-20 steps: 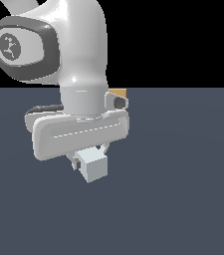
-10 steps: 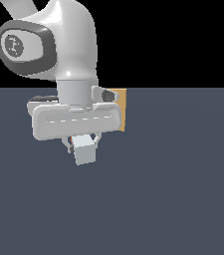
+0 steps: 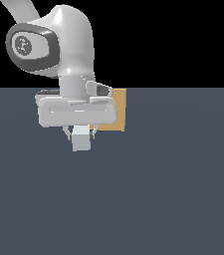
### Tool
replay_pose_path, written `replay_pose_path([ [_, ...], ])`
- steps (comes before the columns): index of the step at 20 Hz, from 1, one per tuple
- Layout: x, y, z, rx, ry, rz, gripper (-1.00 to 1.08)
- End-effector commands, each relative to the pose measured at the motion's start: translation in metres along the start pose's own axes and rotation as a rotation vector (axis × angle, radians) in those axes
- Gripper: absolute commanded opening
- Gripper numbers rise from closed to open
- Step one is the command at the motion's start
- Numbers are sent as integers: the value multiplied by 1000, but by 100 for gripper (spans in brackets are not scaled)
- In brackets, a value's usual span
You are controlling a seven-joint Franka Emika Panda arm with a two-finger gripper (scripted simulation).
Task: Insert the peg into the horizontal hole in a box.
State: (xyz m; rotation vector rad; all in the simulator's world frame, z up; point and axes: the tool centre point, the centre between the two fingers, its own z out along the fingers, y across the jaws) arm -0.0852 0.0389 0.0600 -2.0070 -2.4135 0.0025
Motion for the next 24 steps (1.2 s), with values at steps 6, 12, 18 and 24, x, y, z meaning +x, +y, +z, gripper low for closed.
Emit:
replay_pose_path([
  [6, 34, 5, -9, -3, 0, 141, -100],
  [12, 55, 11, -14, -3, 0, 231, -100],
  [18, 67, 16, -17, -3, 0, 287, -100],
  [24, 72, 18, -18, -3, -1, 309, -100],
])
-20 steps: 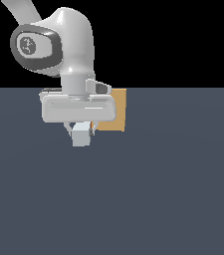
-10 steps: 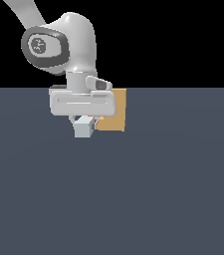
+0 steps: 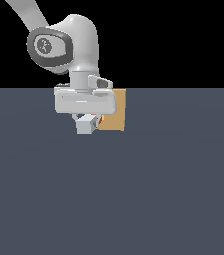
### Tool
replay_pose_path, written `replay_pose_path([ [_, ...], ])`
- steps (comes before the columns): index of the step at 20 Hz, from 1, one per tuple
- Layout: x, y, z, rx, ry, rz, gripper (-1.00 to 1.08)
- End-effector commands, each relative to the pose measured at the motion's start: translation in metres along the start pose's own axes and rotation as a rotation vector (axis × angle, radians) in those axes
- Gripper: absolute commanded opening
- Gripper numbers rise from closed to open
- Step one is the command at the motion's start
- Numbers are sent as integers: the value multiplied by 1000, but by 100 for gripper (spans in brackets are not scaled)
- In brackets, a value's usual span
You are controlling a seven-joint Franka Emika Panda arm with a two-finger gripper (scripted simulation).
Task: Insert the peg into the horizontal hole in a box.
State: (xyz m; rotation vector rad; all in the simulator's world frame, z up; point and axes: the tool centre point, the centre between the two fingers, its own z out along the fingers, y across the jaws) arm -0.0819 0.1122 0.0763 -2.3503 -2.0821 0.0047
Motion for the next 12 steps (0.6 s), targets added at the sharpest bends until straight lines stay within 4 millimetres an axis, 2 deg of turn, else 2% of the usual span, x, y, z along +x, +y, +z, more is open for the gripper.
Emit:
replay_pose_path([
  [1, 1, 1, -2, -3, 1, 6, -100],
  [12, 2, 4, -3, -6, 4, 6, -100],
])
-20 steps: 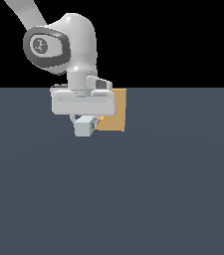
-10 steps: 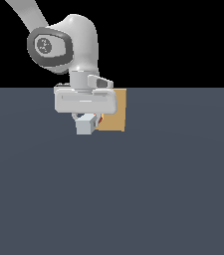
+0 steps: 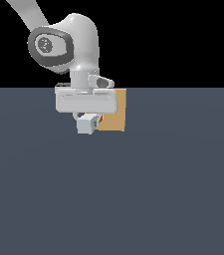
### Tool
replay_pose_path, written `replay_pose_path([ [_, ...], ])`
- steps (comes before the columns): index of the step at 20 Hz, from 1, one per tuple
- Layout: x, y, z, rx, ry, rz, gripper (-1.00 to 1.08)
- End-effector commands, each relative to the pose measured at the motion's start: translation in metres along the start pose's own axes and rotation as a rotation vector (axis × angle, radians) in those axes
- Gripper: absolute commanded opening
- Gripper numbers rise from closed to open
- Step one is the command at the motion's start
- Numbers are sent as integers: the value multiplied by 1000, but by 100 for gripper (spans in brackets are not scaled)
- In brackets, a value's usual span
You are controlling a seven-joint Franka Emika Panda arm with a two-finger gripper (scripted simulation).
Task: Insert the peg into the horizontal hole in a box.
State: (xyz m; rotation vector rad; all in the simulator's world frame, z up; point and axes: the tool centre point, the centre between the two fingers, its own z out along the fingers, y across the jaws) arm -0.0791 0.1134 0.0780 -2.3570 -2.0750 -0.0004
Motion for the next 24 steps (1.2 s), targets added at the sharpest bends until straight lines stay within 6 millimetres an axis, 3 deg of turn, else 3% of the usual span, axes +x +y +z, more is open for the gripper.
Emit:
replay_pose_path([
  [1, 0, 0, 0, 0, 0, 0, -100],
  [8, 19, 0, 0, 0, 0, 0, -100],
  [18, 89, 0, -1, -3, 1, 0, -100],
  [24, 102, 0, -2, -3, 2, 0, -100],
])
